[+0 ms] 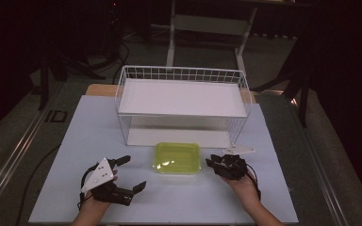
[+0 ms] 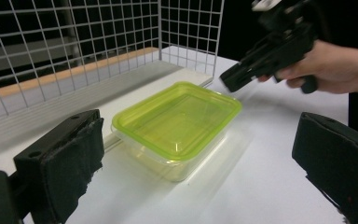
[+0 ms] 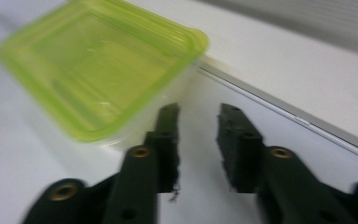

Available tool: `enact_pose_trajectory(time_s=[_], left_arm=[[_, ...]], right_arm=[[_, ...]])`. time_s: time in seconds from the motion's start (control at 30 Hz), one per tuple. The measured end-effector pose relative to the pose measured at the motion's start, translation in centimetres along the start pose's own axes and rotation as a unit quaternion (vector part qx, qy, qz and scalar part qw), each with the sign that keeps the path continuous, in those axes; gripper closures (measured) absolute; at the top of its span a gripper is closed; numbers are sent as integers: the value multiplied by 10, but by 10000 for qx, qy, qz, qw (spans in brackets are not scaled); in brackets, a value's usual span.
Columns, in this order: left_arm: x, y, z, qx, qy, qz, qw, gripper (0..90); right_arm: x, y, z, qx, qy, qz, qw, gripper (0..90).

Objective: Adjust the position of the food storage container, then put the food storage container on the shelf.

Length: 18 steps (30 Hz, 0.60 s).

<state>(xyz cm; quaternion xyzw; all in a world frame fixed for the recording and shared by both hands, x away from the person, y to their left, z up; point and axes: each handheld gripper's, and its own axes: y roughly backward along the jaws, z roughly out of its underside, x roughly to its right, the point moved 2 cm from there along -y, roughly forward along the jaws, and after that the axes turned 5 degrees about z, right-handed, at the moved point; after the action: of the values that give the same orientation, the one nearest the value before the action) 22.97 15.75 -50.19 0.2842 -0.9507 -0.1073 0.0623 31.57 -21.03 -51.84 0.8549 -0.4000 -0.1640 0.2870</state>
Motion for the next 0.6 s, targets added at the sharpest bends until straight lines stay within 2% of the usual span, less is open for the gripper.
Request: enact_pose_trajectory(time_s=[0.03,0.07,0.13,0.17,0.2,0.23,0.27,0.3,0.37,0.43,0.47,0.57,0.6], left_arm=[[-1,-2,0,-15,41,-7,10000,29],[-1,-2,0,-13,55,-10,10000,29],[-2,-3,-1,-17,77,-19,10000,29],[-3,-4,-2,-23,85,-21,10000,29],[-3,-4,-4,-41,80,6,10000,29],[-4,-6,-5,-62,91,11,9999,29],[-5,-6,-7,-121,90,16,9999,29],[-6,-7,-9,-128,111,55,9998,29],[-8,-9,-12,-168,125,38,9998,29],[-12,-13,-19,-268,182,101,9994,29],[-14,-16,-21,-309,184,106,9993,29],[-17,-21,-29,-315,120,93,9994,29],[-19,-23,-31,-342,109,114,9993,29]], right_arm=[[-2,4,-1,46,-69,-117,9999,567],[-5,11,-2,205,-117,-368,9990,470],[-8,14,-4,279,-115,-505,9983,323],[-12,17,-5,273,-11,-591,9979,257],[-14,20,-7,315,68,-599,9977,226],[-16,24,-8,457,89,-559,9973,187],[-17,27,-9,552,61,-619,9965,159],[-18,29,-11,580,77,-618,9964,123],[-19,31,-12,652,92,-574,9962,123],[-18,37,-17,811,88,-208,9965,126],[-18,39,-19,876,78,-120,9961,148],[-14,41,-23,871,23,-281,9958,152],[-12,41,-23,895,-73,-386,9952,177]])
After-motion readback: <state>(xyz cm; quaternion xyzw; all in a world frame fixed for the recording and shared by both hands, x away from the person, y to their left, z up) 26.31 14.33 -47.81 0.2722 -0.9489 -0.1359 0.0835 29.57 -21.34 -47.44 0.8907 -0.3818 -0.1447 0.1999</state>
